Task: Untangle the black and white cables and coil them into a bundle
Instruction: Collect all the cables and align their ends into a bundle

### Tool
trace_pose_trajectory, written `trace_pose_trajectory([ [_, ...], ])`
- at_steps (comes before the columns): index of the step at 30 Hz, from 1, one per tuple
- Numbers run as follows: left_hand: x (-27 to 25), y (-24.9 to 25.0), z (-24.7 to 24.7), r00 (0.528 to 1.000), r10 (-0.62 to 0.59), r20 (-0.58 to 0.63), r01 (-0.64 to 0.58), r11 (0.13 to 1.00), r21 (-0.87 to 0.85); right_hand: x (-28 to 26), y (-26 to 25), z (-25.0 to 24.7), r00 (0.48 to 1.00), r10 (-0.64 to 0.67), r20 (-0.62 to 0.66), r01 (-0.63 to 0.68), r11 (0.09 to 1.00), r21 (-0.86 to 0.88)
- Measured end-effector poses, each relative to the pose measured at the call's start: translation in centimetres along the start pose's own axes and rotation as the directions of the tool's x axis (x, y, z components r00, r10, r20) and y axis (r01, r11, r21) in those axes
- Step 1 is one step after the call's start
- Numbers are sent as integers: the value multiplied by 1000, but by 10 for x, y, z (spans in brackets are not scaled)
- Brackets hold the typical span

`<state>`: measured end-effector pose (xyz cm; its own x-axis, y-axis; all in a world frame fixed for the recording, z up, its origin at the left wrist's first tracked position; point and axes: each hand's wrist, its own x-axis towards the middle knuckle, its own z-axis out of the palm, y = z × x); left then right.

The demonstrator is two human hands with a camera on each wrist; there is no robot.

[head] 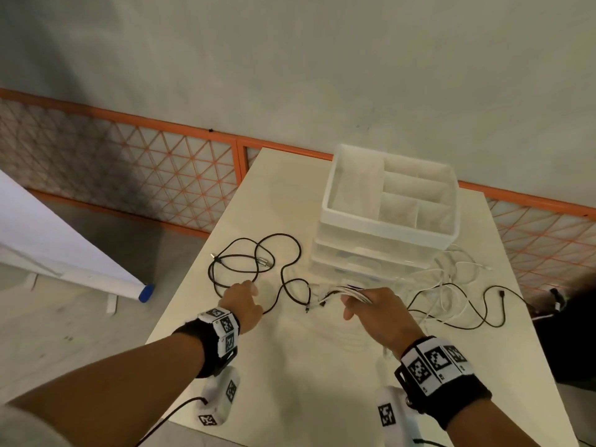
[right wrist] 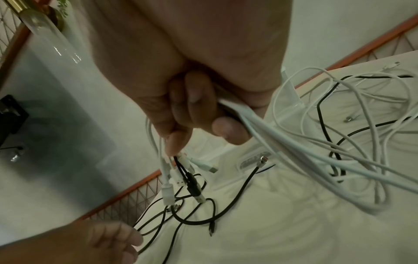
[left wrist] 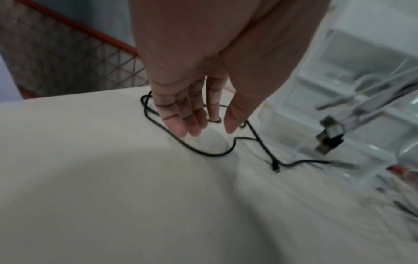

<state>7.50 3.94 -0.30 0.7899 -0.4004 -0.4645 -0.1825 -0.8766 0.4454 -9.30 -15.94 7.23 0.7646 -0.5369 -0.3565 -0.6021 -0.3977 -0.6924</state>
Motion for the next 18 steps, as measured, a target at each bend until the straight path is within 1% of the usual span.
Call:
trace_pose_trajectory([
  [2, 6, -3, 7, 999, -14, 41, 12, 998, 62, -1, -2, 3, 1000, 4, 12, -4, 999, 32],
  [4, 10, -4, 15, 994, -2, 113, -17, 986, 167, -2, -2, 4, 999, -2, 32, 1, 998, 56],
  [6, 11, -3, 21, 988, 21, 150, -57, 968, 244, -4, -1, 3, 999, -1, 39, -3, 994, 105],
  [9, 8, -2, 32, 990, 47, 134, -85, 951, 297, -6, 1, -1, 999, 4, 53, -12, 988, 153],
  [14, -3, 1, 42, 988, 96, 123, -135, 923, 361, -5, 0, -6, 998, -14, 59, 4, 987, 162],
  [18, -11, -1, 43, 986, 108, 126, -156, 866, 476, -6, -6, -4, 996, -41, 80, 26, 983, 180],
])
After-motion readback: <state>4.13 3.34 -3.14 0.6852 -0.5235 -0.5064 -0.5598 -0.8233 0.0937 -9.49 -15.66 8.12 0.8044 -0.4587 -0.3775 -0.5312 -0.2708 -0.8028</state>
